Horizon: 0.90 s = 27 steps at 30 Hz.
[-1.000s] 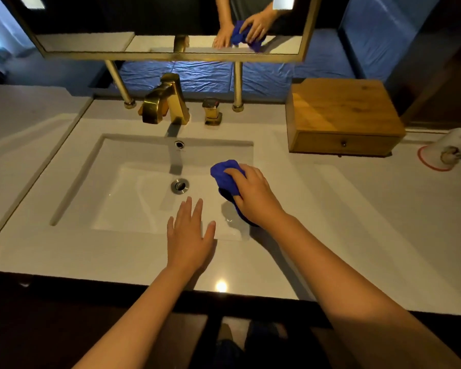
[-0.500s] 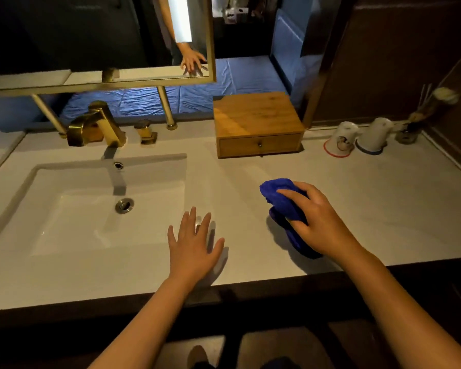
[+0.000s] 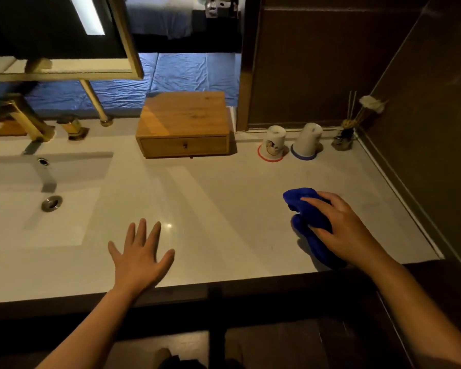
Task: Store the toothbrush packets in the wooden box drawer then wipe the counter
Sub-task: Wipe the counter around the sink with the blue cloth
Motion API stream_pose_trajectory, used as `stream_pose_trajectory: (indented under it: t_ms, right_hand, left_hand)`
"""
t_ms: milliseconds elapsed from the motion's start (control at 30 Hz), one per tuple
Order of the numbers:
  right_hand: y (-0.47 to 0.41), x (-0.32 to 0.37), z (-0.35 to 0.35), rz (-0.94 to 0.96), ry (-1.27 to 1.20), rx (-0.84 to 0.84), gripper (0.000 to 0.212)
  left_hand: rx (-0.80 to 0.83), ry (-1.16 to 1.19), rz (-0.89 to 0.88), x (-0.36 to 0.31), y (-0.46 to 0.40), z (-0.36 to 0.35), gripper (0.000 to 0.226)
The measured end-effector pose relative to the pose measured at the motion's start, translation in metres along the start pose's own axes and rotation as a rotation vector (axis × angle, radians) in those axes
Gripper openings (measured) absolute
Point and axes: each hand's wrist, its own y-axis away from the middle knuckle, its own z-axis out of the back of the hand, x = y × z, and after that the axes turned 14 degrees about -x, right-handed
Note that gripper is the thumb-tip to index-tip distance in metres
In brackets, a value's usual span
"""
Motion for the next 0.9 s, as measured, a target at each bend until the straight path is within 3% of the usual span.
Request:
stream_pose_trajectory:
  t_ms: [233, 400, 500, 600, 767, 900]
  right_hand:
    - [-0.008, -0.040, 0.017, -0.072, -0.063, -0.096, 0.055]
    - [0.002, -0.047, -0.027, 0.078, -0.037, 0.178, 0.056]
    - [0.010, -0.055, -0.057, 0.153, 0.098, 0.308, 0.053]
    - [0.032, -0.060, -0.086, 0.159, 0.195, 0.212, 0.050]
    - [0.049, -0.062, -0.111, 0.010, 0.216, 0.050, 0.061]
    - [0.032, -0.074, -0.109, 0.054, 0.238, 0.134, 0.076]
  left_hand:
    - [-0.025, -0.024, -0.009, -0.003, 0.000, 0.000, 0.081]
    - [-0.032, -0.021, -0.010, -0.001, -0.001, -0.002, 0.080]
    - [-0.024, -0.034, -0.017, -0.001, -0.001, -0.003, 0.081]
    - [-0.022, -0.033, -0.018, 0.000, -0.001, -0.003, 0.081]
    - [-0.024, -0.040, -0.014, 0.000, -0.002, -0.005, 0.080]
    - [-0.019, -0.051, -0.017, 0.002, -0.001, -0.005, 0.079]
